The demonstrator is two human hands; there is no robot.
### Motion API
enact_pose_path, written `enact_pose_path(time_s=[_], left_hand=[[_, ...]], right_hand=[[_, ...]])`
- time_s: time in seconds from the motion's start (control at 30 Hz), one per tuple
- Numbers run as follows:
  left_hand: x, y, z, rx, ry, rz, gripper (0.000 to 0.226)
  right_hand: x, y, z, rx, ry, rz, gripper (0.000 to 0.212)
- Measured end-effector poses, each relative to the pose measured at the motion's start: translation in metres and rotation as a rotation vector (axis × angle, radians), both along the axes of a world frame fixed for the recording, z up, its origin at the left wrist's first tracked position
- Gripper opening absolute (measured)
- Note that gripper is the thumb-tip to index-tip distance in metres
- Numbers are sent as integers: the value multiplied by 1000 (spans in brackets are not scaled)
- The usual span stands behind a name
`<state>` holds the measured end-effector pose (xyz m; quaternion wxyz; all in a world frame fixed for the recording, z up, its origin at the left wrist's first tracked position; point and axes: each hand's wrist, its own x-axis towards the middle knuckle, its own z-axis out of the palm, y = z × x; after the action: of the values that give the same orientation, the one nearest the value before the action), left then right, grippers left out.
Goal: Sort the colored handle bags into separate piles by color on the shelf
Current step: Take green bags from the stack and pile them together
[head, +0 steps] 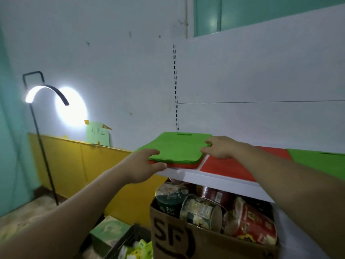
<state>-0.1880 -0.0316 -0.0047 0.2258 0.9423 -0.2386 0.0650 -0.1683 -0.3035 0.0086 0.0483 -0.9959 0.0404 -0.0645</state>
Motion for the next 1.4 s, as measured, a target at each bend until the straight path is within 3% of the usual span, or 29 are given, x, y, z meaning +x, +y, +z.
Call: enact_pose_path(time_s=[0.23, 0.5, 0.77, 0.9, 1.07, 1.2, 1.4], left_hand=[[54, 41, -8, -40, 47, 33, 66], [130, 25, -12, -34, 73, 28, 63], [201, 4, -6, 146, 132, -13, 57], [220, 5, -4, 241, 234, -83, 69], [231, 2, -12, 236, 143, -170, 80], [240, 2, -20, 243, 49, -231, 80], [250, 3, -23, 249, -2, -305, 77]], right_hand=[[50, 36, -5, -45, 35, -34, 67], [110, 8, -7, -83, 70, -151, 69], [150, -21, -7, -137, 100, -275, 65], [161, -19, -6, -62, 117, -386, 64], [157, -13, -5, 72, -62, -534, 68], [146, 3, -9, 80, -272, -607, 57], [115, 30, 4, 84, -539, -541, 59]])
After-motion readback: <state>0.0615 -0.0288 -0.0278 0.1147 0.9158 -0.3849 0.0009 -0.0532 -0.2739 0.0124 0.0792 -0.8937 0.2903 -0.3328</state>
